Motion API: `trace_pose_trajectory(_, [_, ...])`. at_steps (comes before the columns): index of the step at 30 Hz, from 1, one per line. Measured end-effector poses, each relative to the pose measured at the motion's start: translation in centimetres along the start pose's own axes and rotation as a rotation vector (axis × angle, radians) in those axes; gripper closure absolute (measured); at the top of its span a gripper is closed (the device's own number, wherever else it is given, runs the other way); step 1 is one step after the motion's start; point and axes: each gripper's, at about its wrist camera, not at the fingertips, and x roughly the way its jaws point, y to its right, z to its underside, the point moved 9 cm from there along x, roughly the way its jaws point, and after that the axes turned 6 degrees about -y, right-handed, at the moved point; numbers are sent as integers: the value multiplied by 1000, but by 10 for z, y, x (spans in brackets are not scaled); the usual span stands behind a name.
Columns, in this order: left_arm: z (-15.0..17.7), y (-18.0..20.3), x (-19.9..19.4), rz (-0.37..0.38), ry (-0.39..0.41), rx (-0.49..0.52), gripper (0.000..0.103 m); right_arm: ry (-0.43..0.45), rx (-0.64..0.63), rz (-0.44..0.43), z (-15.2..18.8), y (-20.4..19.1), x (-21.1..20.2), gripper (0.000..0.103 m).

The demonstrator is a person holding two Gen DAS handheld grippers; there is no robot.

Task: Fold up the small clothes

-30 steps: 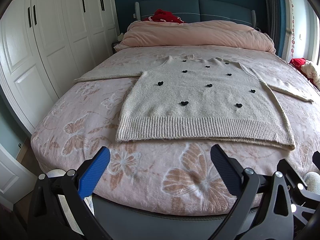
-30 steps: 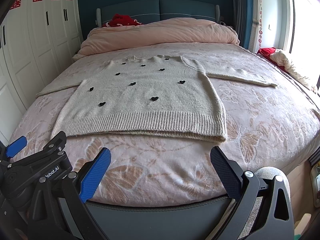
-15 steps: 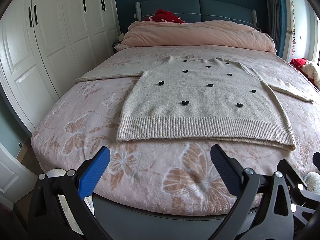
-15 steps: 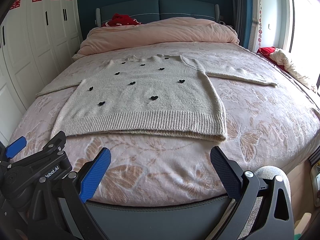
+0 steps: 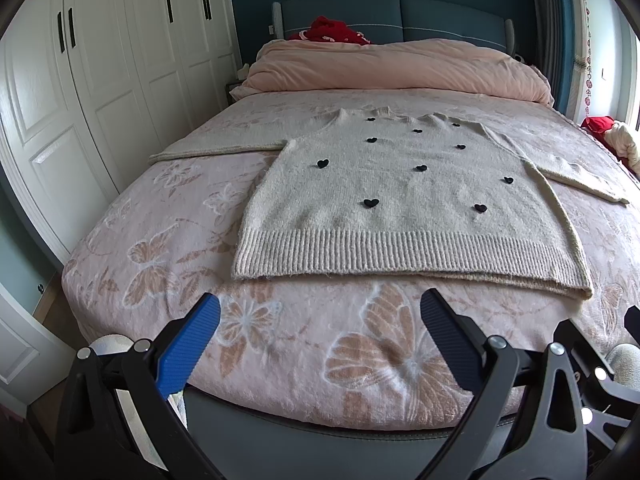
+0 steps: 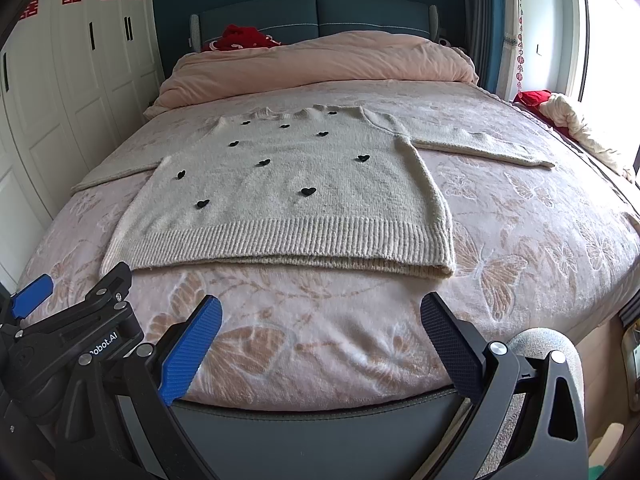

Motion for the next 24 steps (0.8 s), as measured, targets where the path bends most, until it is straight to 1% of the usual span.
trace_pose_trajectory(16, [6,-3,3,-6,-2,1,5,-10,4,-3,3,0,3,5])
trace_pose_trajectory(18, [6,-3,3,-11,0,10,5,-16,2,-13,3,0,5,5])
trace_pose_trajectory(21, [1,2,2,-24,16,34,5,-16,-30,-55,0,-2,10,5])
trace_pose_trajectory(22, [-3,2,2,-27,27,40,5,-14,-44,-66,-4,-2,12,5])
trace_pose_trajectory(24, [-11,4,1,-28,43,45,5,8,-44,-85,-21,12,16,5])
